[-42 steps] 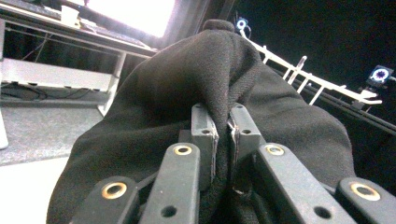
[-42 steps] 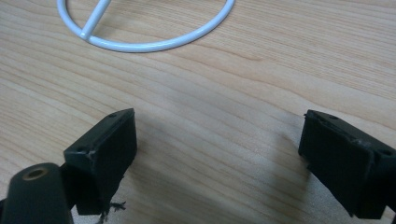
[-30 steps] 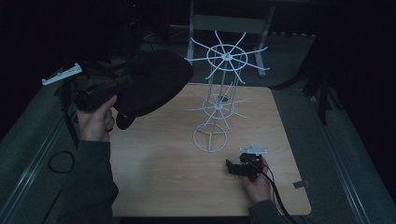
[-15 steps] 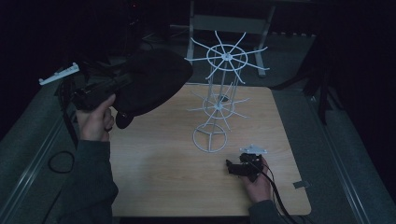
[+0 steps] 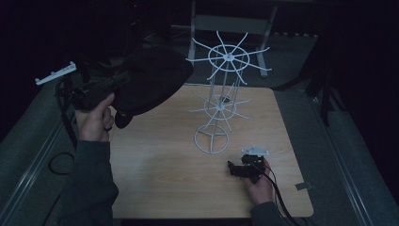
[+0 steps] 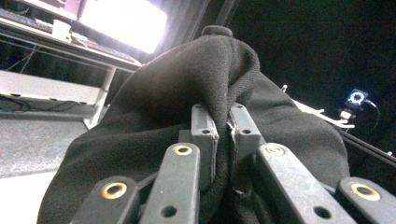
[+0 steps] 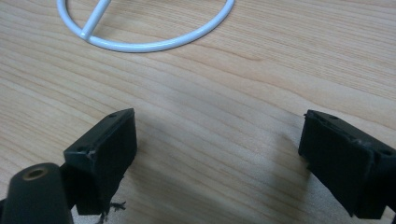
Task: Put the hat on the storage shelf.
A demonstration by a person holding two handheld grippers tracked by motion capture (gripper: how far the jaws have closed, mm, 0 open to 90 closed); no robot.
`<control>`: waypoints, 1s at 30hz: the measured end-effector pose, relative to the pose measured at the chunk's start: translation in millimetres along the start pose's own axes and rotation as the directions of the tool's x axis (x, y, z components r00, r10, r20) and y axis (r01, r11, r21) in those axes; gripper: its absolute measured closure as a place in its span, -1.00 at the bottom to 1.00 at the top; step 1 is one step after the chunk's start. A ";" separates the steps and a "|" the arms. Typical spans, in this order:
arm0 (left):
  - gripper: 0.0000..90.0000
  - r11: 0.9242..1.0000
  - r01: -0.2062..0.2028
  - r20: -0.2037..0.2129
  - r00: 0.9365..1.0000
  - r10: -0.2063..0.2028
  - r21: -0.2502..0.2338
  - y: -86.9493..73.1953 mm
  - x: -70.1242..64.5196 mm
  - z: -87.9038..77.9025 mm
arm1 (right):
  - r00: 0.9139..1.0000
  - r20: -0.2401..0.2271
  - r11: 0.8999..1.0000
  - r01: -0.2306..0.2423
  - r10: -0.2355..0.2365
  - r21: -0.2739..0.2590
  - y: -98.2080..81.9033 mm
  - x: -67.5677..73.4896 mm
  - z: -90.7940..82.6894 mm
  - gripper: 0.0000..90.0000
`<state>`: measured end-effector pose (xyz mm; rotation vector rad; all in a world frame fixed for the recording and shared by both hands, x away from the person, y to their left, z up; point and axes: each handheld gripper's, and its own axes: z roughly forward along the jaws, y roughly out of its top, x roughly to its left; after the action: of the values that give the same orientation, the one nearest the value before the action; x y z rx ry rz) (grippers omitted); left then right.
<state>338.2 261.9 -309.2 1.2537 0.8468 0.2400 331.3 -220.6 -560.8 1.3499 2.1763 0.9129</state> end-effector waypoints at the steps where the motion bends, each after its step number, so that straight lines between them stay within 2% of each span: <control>1: 0.87 1.000 -0.003 -0.001 1.000 0.003 0.000 0.4 -0.1 -0.3 | 1.000 0.000 1.000 0.000 0.000 0.000 0.0 0.0 0.0 -0.75; 30: 0.87 0.999 0.014 -0.008 1.000 -0.015 -0.047 10.6 1.4 0.0 | 1.000 0.000 1.000 0.000 0.000 0.000 0.0 0.0 0.0 -0.75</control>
<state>342.1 266.3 -300.2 1.2028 0.8528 0.2526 331.3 -220.6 -560.7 1.3504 2.1759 0.9128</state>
